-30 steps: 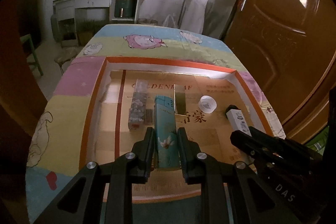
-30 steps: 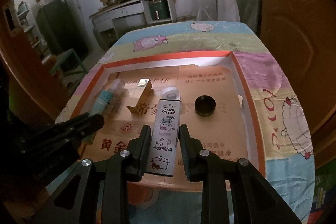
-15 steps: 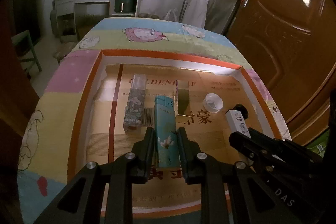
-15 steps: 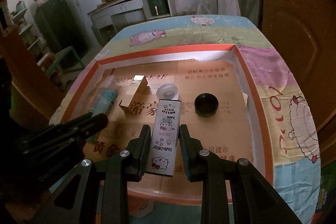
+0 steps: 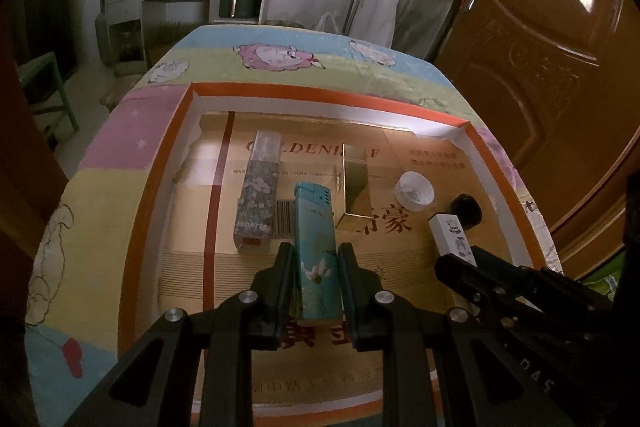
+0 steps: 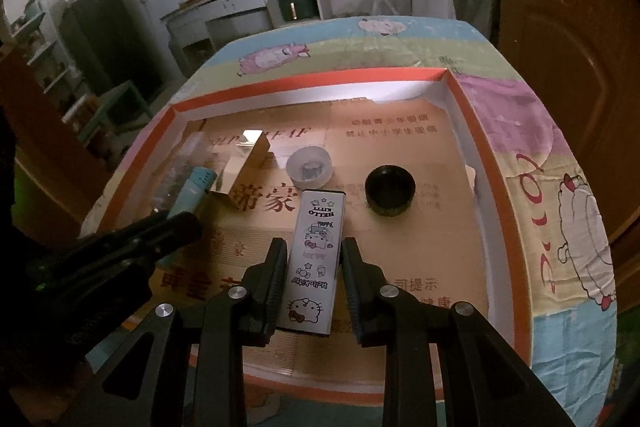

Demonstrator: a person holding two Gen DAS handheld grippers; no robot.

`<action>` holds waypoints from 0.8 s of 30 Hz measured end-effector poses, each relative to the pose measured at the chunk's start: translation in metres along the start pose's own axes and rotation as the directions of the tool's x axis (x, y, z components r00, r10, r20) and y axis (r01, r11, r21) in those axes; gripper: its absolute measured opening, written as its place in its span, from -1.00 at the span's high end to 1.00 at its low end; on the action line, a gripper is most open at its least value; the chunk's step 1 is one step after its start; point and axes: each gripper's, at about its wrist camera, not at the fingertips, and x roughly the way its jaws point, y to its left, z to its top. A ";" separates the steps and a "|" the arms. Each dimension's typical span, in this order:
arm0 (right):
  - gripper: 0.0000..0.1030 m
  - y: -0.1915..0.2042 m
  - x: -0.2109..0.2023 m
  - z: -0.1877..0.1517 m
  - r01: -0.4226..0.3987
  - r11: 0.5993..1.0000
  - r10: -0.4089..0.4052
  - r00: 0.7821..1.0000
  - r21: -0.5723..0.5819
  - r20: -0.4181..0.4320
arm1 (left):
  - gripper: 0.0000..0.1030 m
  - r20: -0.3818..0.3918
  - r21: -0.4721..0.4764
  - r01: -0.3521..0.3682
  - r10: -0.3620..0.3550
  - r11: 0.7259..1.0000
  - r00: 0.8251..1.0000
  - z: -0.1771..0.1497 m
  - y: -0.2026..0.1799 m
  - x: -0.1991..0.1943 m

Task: Organize rigid objects
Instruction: 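Carry the teal box and white box with both grippers into the tray, then open the left gripper releasing the teal box while the right gripper releases the white box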

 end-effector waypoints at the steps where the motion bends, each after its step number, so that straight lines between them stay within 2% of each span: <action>1: 0.45 0.000 0.001 0.000 0.001 1.000 -0.001 1.000 0.001 -0.001 | 0.56 -0.001 -0.001 0.000 0.000 1.000 1.000 0.001 0.000 0.001; 24: 0.42 0.001 0.007 -0.002 0.015 1.000 -0.015 1.000 -0.015 0.009 | 0.55 -0.003 0.000 -0.012 0.012 1.000 1.000 0.000 0.001 0.009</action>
